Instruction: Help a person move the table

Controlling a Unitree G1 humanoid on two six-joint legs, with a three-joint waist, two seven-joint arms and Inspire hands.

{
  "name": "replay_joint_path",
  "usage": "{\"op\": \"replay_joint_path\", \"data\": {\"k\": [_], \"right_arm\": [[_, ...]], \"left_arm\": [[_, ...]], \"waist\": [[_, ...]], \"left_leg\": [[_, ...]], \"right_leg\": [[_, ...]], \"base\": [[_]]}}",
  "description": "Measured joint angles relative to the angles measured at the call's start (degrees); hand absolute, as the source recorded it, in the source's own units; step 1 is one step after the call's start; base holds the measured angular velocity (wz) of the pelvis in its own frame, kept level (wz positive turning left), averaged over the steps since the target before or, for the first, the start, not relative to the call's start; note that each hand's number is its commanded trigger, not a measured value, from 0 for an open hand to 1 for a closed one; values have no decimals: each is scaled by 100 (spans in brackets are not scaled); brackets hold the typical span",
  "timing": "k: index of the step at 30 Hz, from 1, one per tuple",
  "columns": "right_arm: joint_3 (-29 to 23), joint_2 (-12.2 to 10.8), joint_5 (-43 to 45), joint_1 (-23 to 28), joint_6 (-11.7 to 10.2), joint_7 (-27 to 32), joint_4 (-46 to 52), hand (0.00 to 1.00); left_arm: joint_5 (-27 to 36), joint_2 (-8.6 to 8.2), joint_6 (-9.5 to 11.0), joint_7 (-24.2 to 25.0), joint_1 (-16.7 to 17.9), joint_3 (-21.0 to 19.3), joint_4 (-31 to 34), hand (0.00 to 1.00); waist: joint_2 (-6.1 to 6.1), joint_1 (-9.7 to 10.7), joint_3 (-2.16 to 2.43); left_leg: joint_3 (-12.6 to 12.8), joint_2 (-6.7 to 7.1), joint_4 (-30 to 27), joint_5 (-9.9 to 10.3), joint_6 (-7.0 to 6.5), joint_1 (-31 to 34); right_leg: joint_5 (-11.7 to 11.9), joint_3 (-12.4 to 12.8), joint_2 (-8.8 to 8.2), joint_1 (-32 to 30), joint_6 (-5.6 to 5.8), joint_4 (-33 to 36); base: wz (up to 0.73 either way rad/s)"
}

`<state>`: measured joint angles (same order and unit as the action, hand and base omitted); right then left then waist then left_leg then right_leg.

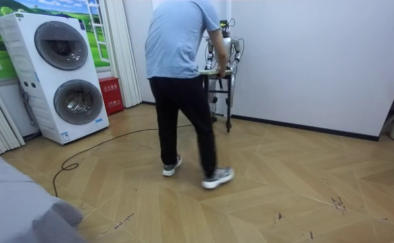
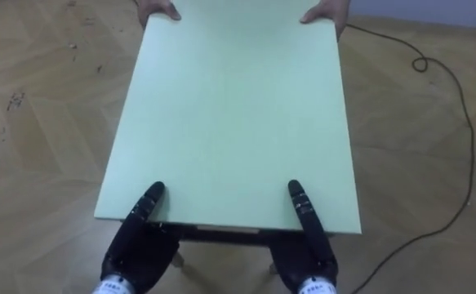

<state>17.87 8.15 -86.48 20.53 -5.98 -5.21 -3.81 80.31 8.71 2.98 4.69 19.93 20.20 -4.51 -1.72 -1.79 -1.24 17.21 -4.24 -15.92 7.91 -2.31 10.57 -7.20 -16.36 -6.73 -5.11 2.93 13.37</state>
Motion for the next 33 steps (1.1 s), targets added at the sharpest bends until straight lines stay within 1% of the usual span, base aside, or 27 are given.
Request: {"op": "replay_joint_path", "data": {"k": [3,4,5,6,8,9,10,11,12,15,18,20,26,33], "right_arm": [[-2,-18,106,-12,16,0,0,100],[-1,8,150,-13,45,0,0,100],[1,43,177,-14,56,2,-4,100],[1,57,177,-14,64,4,-8,100],[-3,85,195,-19,103,6,-12,100],[-4,115,206,-27,108,11,-11,100],[-5,138,221,-53,109,16,-11,100],[-21,148,236,-73,112,25,-11,100],[-23,150,259,-77,112,30,-11,100],[-53,135,361,-86,112,32,-11,100],[-82,134,408,-109,112,33,-10,100],[-84,126,429,-132,112,33,-11,100],[-75,128,404,-126,114,33,-11,100],[-66,121,398,-120,113,33,-11,100]], "left_arm": [[14,-14,7,1,112,-19,64,100],[32,-32,17,4,188,-20,78,100],[57,-29,14,7,222,-13,77,100],[59,-31,12,7,237,-12,78,100],[54,-59,13,9,288,-12,79,100],[69,-60,10,9,305,-17,80,100],[105,-69,9,9,315,-22,80,100],[130,-56,6,9,318,-18,80,100],[140,-59,5,9,320,-13,80,100],[226,-34,29,9,317,37,81,100],[276,-43,58,9,318,97,82,100],[275,-33,125,9,318,135,75,100],[274,-47,188,9,319,184,22,100],[272,-68,194,9,317,174,12,100]], "waist": [[4,-3,3],[11,-7,5],[28,-7,-4],[36,-16,-3],[82,-53,-8],[147,-60,-3],[197,-69,-4],[235,-67,1],[243,-64,5],[255,22,5],[262,54,5],[261,61,5],[265,54,2],[261,63,0]], "left_leg": [[-100,0,-78,-2,-3,90],[-122,3,-129,-2,-3,90],[-179,2,-170,2,-4,96],[-202,1,-177,2,-4,97],[-241,-11,-211,2,-2,100],[-289,-4,-231,5,2,108],[-305,11,-208,7,5,122],[-331,65,-188,-8,11,132],[-353,83,-182,-27,7,131],[-532,141,-179,-101,10,132],[-608,195,-147,-128,1,138],[-635,227,-124,-129,-2,136],[-635,331,30,-152,-43,60],[-637,353,77,-150,-45,67]], "right_leg": [[0,-88,6,18,-1,-34],[2,-95,14,50,-3,-70],[2,-93,28,92,-3,-78],[2,-86,35,105,-3,-79],[1,-89,56,115,-4,-82],[-4,-107,58,118,-11,-80],[-32,-113,54,112,-27,-77],[-67,-116,52,113,-25,-75],[-87,-138,44,116,-29,-84],[-127,-341,16,207,-36,-104],[-140,-419,-20,233,-17,-95],[-144,-424,-37,256,-10,-78],[-173,-427,-128,270,43,-71],[-181,-419,-140,283,61,-73]], "base": [[16],[19],[17],[18],[12],[11],[18],[16],[31],[32],[16],[10],[3],[0]]}}
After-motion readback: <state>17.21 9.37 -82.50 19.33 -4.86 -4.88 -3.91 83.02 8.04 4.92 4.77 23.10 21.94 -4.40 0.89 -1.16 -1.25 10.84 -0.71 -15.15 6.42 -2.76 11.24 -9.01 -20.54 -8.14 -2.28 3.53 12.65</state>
